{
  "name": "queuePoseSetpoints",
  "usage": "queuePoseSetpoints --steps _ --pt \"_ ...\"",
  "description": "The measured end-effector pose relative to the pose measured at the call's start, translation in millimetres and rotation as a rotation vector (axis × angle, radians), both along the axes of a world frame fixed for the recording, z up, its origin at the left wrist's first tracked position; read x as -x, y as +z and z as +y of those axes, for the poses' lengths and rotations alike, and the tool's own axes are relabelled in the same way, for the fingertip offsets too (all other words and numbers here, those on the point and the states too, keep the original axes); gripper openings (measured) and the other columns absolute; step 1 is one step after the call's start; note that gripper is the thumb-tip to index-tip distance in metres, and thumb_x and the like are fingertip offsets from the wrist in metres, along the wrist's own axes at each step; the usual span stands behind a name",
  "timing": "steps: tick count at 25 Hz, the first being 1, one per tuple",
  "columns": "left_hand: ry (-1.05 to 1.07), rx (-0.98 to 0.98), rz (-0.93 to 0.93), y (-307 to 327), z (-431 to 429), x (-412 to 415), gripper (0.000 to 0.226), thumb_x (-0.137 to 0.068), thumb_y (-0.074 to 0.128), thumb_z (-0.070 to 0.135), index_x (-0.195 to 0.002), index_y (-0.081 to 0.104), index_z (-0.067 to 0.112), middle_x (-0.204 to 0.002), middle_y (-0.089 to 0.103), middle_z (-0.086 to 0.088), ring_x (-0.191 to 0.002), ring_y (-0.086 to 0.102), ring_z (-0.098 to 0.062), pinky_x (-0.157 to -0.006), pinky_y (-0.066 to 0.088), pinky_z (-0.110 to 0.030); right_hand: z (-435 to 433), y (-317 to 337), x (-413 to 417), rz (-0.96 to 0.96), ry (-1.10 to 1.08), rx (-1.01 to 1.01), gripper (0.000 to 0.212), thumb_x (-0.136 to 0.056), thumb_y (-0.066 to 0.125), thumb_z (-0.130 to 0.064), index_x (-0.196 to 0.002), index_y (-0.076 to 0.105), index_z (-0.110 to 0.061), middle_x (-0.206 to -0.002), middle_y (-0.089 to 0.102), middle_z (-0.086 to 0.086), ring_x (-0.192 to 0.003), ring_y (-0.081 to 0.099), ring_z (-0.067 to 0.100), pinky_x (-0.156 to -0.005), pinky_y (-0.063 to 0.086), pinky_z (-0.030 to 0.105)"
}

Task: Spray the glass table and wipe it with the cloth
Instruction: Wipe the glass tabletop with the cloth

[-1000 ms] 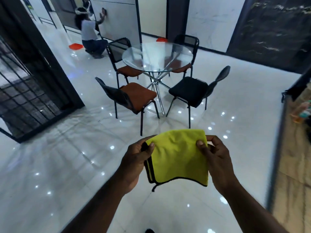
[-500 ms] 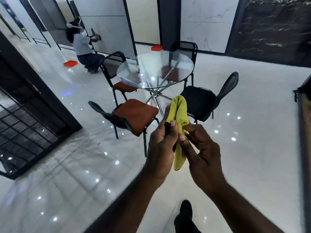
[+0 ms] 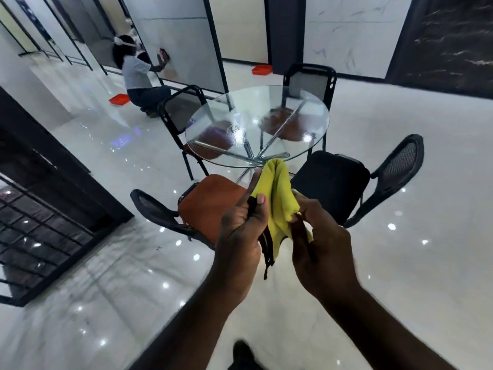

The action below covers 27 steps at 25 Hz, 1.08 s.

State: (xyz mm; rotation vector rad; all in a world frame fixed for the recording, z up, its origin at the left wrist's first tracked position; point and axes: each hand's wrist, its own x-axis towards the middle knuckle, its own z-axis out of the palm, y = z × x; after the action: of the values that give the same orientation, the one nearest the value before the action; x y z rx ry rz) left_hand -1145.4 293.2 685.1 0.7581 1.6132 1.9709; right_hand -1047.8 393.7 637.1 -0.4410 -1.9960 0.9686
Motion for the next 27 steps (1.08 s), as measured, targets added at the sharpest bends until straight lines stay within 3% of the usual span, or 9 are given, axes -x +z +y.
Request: queuePoseSetpoints --steps 3,5,7,9,12,16,20,23,27 --pt "-0.066 0.071 0.043 -11 35 55 0.059 -0.097 0.059 0.036 -0.154 0.048 0.025 -0.137 0.069 0.007 -0.131 0.063 -0.014 -0.113 0.05 -0.046 34 -5 64 -0.076 0.052 -0.111 0.055 -0.109 0.047 -0.051 -0.141 0.068 -0.011 -0.145 0.069 0.004 -0.133 0.069 0.023 -0.105 0.061 0.04" --pt "-0.092 0.095 0.089 -18 58 97 0.074 -0.089 0.072 0.032 -0.155 0.043 0.018 -0.131 0.071 0.011 -0.124 0.067 -0.011 -0.101 0.057 -0.033 57 -15 106 -0.032 0.06 -0.189 0.041 -0.103 0.059 -0.03 -0.14 0.067 -0.013 -0.148 0.063 -0.002 -0.14 0.063 0.022 -0.11 0.057 0.034" --pt "-0.016 0.049 0.036 -23 80 146 0.061 -0.085 0.077 0.026 -0.143 0.056 0.021 -0.121 0.076 0.008 -0.116 0.072 -0.015 -0.093 0.061 -0.035 87 -22 147 -0.039 0.156 -0.182 0.037 -0.101 0.065 -0.021 -0.138 0.069 -0.016 -0.152 0.06 -0.003 -0.144 0.06 0.019 -0.113 0.055 0.032" --pt "0.038 -0.032 -0.12 -29 106 202 0.039 -0.093 0.072 0.028 -0.132 0.066 0.021 -0.121 0.077 -0.004 -0.116 0.072 -0.029 -0.1 0.058 -0.054 122 -23 189 -0.085 0.29 0.065 0.036 -0.101 0.071 -0.018 -0.136 0.071 -0.019 -0.151 0.066 -0.003 -0.139 0.064 0.017 -0.109 0.059 0.041" --pt "-0.004 -0.076 -0.312 -38 150 277 0.044 -0.097 0.061 0.025 -0.139 0.061 0.01 -0.133 0.07 -0.016 -0.125 0.066 -0.038 -0.11 0.047 -0.065 182 -22 244 -0.09 0.18 0.352 0.047 -0.091 0.081 -0.031 -0.136 0.064 -0.027 -0.138 0.072 -0.009 -0.13 0.069 0.014 -0.103 0.061 0.049" --pt "-0.041 -0.119 -0.518 -37 194 339 0.042 -0.101 0.058 0.023 -0.136 0.06 0.0 -0.132 0.069 -0.023 -0.123 0.067 -0.04 -0.101 0.057 -0.055 243 -27 291 -0.413 0.225 0.507 0.092 -0.069 0.081 -0.081 -0.145 0.057 -0.035 -0.142 0.068 -0.015 -0.132 0.065 0.007 -0.106 0.056 0.034" --pt "-0.01 -0.09 -0.719 -61 237 400 0.034 -0.103 0.048 0.025 -0.121 0.066 0.003 -0.112 0.077 -0.02 -0.097 0.078 -0.032 -0.069 0.065 -0.044 297 -44 353 -0.485 0.503 0.905 0.067 -0.074 0.091 -0.061 -0.12 0.076 -0.015 -0.112 0.084 0.009 -0.097 0.083 0.027 -0.077 0.068 0.037" --pt "0.094 0.077 -0.631 -97 261 431 0.03 -0.096 0.061 0.014 -0.123 0.068 0.006 -0.111 0.078 -0.016 -0.095 0.077 -0.027 -0.069 0.063 -0.036 336 -73 393 -0.642 0.451 0.831 0.041 -0.085 0.085 -0.043 -0.113 0.078 -0.014 -0.099 0.085 0.005 -0.087 0.083 0.022 -0.08 0.069 0.043" --pt "0.351 0.357 -0.605 -173 293 457 0.039 -0.084 0.077 0.001 -0.123 0.07 0.004 -0.111 0.078 -0.02 -0.096 0.074 -0.032 -0.07 0.061 -0.035 392 -125 442 -0.932 0.514 0.486 0.039 -0.085 0.082 -0.062 -0.102 0.077 -0.027 -0.088 0.081 -0.002 -0.08 0.078 0.013 -0.074 0.064 0.038"
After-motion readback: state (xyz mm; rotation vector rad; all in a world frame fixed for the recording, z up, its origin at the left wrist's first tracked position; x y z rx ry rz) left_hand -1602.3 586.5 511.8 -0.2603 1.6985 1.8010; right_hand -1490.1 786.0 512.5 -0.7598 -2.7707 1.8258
